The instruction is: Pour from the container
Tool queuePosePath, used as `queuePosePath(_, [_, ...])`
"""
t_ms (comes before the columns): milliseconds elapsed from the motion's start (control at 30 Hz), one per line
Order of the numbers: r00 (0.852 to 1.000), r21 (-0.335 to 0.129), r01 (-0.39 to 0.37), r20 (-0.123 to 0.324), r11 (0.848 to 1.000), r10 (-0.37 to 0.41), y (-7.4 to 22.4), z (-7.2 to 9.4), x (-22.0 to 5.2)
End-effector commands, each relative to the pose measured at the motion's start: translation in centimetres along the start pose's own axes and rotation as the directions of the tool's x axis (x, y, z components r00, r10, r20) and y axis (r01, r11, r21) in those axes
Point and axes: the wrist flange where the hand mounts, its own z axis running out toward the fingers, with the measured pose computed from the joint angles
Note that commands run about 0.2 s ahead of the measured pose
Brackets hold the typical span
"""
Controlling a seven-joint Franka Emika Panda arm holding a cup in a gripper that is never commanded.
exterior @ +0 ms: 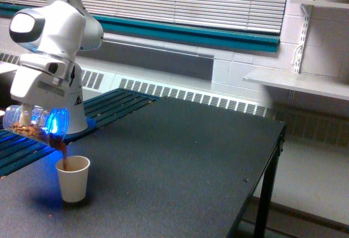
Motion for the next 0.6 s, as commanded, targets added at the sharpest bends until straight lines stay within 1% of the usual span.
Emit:
queuePosePath(33, [1.000, -0.016, 0.021, -0.008, 1.000, -0.021, -0.21, -0.44, 0.37])
queuePosePath(600, [0.999, -0.056, 0.049, 0.018, 0.997, -0.048, 0.51, -0.56, -0.02])
